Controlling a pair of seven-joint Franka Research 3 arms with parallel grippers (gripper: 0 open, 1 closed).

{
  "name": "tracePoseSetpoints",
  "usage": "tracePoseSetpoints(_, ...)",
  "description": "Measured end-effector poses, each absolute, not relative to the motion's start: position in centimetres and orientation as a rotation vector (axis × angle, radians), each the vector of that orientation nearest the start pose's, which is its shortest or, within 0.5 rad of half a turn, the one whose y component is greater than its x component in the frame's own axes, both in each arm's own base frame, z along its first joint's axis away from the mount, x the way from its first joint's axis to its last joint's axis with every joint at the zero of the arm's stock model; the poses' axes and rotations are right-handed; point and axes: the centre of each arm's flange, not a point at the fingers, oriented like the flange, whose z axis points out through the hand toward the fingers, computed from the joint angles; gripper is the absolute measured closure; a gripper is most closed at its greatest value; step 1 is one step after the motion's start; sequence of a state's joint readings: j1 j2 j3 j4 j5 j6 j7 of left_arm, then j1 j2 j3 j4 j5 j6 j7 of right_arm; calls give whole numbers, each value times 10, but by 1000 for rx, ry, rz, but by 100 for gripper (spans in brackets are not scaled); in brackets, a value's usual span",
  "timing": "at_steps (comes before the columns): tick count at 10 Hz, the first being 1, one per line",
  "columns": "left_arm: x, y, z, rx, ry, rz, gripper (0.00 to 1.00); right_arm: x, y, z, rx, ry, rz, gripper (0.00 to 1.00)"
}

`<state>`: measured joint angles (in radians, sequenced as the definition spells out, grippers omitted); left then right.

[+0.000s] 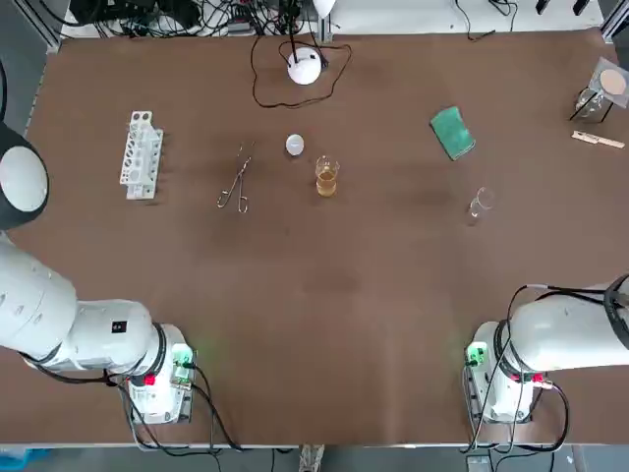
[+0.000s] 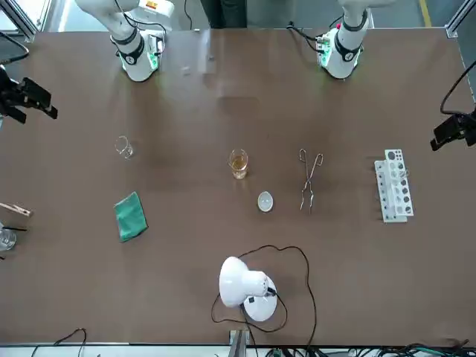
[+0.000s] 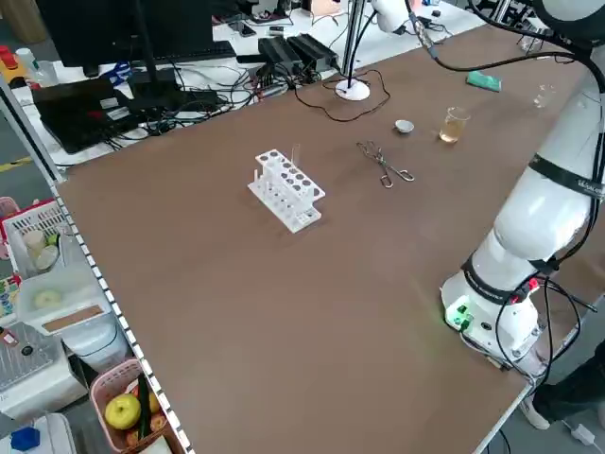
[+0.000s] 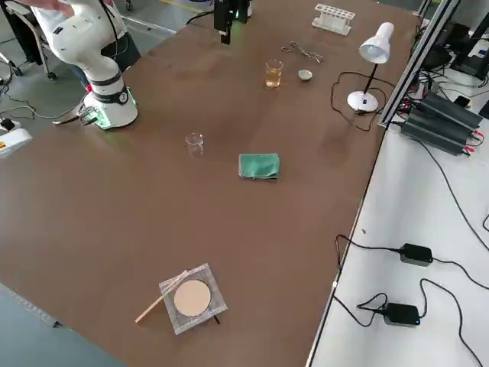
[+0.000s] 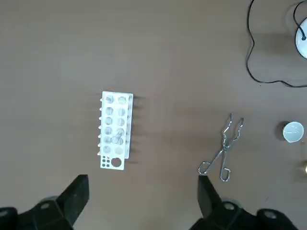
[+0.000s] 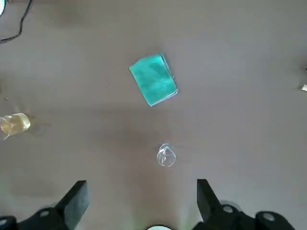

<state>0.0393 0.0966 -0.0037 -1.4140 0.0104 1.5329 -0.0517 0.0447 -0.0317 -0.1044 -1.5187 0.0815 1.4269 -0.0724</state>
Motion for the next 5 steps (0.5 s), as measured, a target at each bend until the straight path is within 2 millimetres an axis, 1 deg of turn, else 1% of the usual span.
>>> tracePoseSetpoints(2,581,19,640,-3130,-131,-36,0,530,-29,649,-3072,14,104,0)
tracePoseSetpoints(4,581,3,641,-3135,-83,-37,0,529,-42,645,-3075,53,117,0)
tracePoseSetpoints(5,581,-7,641,-3137,-58,-38,0,530,-44,644,-3077,60,121,0)
